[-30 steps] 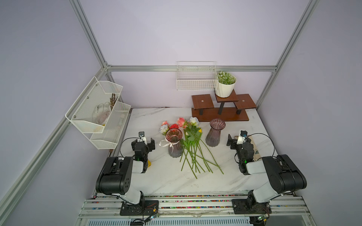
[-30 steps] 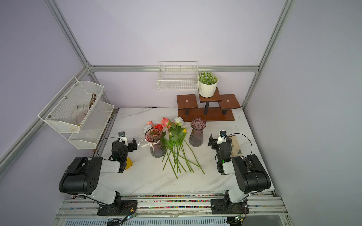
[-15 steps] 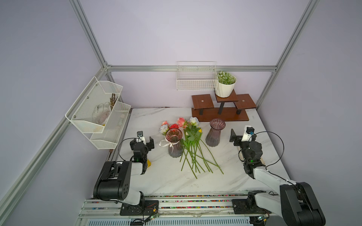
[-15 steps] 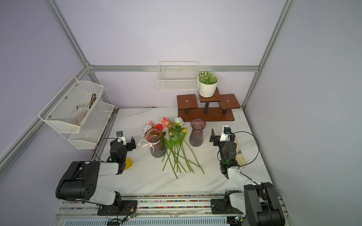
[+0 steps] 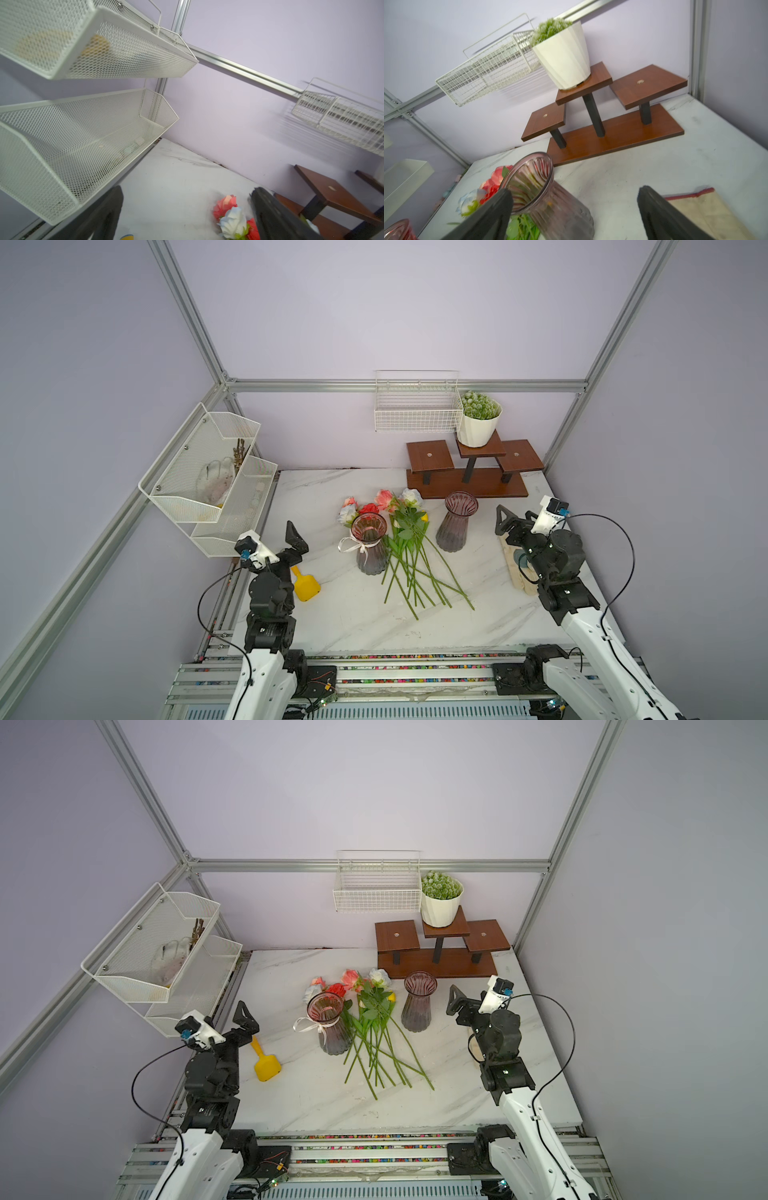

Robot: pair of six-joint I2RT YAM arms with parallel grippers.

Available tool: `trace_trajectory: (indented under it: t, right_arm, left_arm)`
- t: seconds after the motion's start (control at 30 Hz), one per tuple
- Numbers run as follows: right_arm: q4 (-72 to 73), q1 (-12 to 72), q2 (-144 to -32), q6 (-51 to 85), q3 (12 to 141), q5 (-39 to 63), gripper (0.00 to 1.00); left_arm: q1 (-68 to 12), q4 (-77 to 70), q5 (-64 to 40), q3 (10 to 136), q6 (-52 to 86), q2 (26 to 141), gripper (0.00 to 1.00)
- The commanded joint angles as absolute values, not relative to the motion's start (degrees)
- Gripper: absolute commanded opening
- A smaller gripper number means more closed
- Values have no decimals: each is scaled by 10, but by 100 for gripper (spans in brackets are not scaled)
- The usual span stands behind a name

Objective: Arrange the flowers in different vases according to their variety
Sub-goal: Move the vase to the center of the board.

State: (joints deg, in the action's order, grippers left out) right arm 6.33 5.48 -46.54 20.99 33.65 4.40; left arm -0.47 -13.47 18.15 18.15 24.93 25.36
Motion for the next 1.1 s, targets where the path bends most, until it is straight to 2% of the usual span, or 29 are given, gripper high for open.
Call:
trace_trajectory:
  t: [0.0,0.1,0.17,0.3,0.47,0.6,0.73,0.8,0.93,1.07]
  right_arm:
    - [-10,55,-479,235,362,187,97]
    - [-10,65,-502,258,364,255,89]
    - [-29,90,-518,256,367,263,83]
    - [-69,195,-553,222,373,195,76]
    - [-106,301,-616,182,392,127,71]
    - [-143,372,-687,153,424,76,68]
    - [-169,416,-753,132,459,62,67]
    - [-187,434,-793,128,491,43,62]
    - [-192,446,-858,142,554,40,62]
    - [-214,446,-930,179,631,-17,58]
  left_arm:
    - [-17,31,94,175,362,202,100]
    - [-32,4,38,176,335,230,100]
    - [-32,-26,6,175,324,250,100]
    - [-31,-34,-11,194,307,283,100]
    - [-29,27,64,200,387,310,100]
    - [-24,18,57,192,398,326,100]
    - [-23,18,68,193,402,333,100]
    - [-23,13,73,186,407,331,100]
    - [-23,1,77,175,410,328,100]
    - [-22,0,83,175,409,335,100]
